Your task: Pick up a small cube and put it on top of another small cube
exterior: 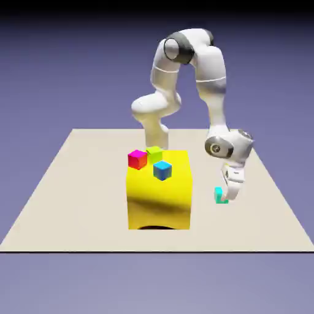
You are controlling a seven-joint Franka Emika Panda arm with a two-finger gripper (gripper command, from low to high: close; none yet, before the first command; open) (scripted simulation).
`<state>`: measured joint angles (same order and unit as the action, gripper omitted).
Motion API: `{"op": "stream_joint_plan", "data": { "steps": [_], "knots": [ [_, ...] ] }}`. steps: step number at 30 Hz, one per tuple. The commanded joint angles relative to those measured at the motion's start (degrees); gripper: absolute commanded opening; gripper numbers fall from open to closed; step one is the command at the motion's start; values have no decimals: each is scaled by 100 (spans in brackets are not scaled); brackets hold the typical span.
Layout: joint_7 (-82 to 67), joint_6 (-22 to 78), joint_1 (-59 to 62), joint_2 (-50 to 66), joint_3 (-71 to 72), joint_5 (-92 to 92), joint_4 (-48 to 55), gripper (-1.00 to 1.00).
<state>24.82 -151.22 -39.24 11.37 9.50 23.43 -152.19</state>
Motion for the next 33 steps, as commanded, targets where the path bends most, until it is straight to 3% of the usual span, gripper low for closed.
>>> {"op": "stream_joint_plan", "data": {
  "steps": [1,5,16,26,28,33],
  "knots": [
    [-135,174,65,-208,124,-182,-20,-100],
    [-414,797,517,-514,495,-289,164,-100],
    [-1529,3537,2063,-1921,-370,448,1606,-100],
    [-1125,5157,2947,-3997,-2245,-889,1279,-100],
    [-1149,5193,2953,-4040,-2278,-898,1290,-100],
    [-1082,4135,3043,-3879,-2456,-721,398,-100]
  ]
}}
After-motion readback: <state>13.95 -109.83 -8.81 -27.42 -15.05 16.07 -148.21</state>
